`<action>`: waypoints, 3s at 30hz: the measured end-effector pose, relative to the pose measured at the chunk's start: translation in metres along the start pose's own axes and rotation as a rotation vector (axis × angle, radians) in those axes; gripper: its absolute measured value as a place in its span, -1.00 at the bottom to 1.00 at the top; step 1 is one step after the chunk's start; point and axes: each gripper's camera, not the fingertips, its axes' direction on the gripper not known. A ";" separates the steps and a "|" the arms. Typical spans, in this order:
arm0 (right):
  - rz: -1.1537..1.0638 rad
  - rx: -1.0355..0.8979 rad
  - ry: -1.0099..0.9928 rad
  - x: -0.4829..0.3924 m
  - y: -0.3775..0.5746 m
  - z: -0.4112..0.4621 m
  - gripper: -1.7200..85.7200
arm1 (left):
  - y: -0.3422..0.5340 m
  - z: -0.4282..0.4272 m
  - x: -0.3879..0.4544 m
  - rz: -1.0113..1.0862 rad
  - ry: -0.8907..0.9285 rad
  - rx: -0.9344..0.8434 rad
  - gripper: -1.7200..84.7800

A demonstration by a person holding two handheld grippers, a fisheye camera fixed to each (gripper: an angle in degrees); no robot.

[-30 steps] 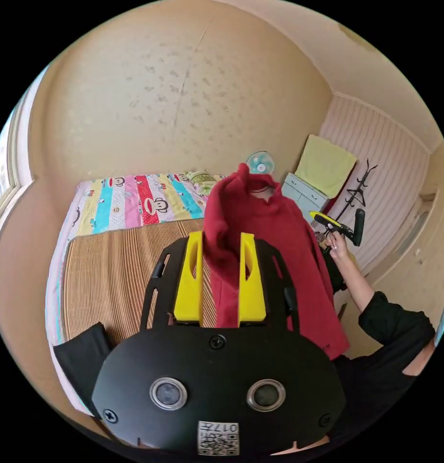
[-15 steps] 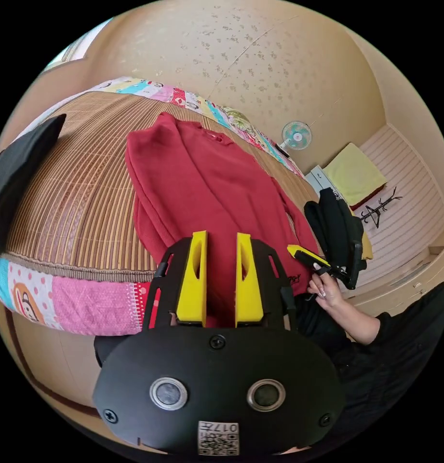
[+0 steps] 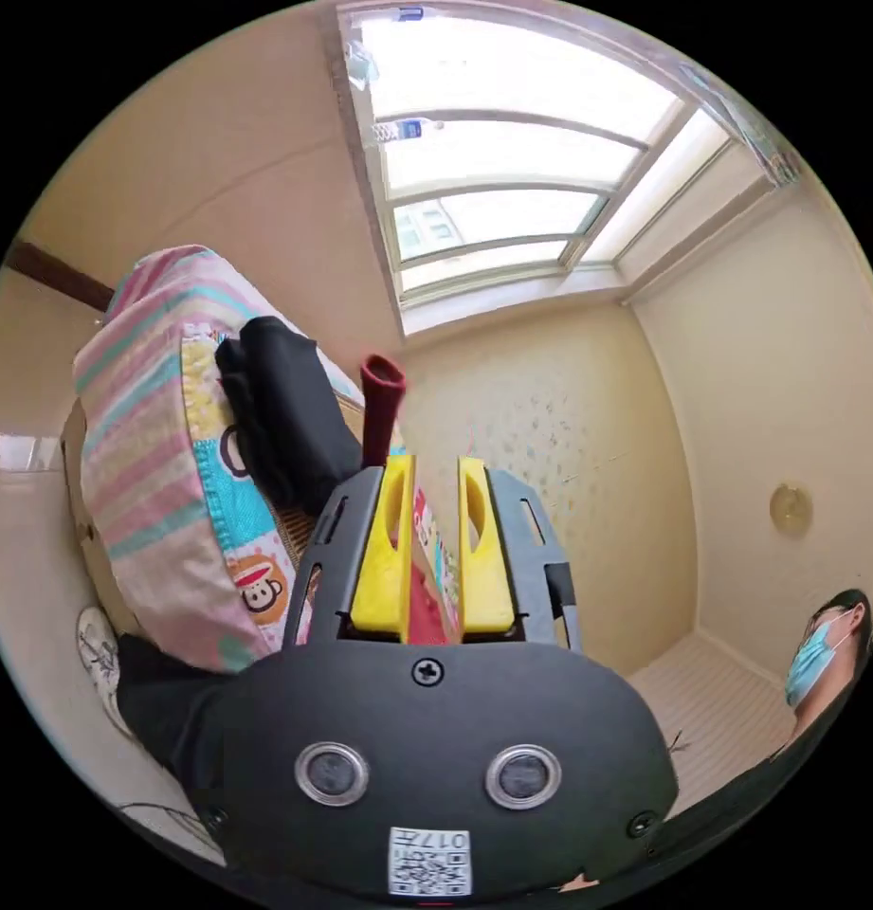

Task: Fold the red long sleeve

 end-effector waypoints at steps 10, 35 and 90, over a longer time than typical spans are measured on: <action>0.077 -0.186 -0.006 0.015 -0.030 -0.019 -0.85 | 0.072 0.196 0.038 0.293 -0.074 -0.913 -0.73; -0.126 -0.357 0.243 -0.004 0.011 -0.070 -0.78 | 0.081 0.249 0.053 0.303 -0.482 -1.130 -0.67; 0.086 0.067 -0.539 -0.047 -0.005 -0.302 -0.89 | 0.199 0.158 0.199 0.760 0.218 -1.181 -0.56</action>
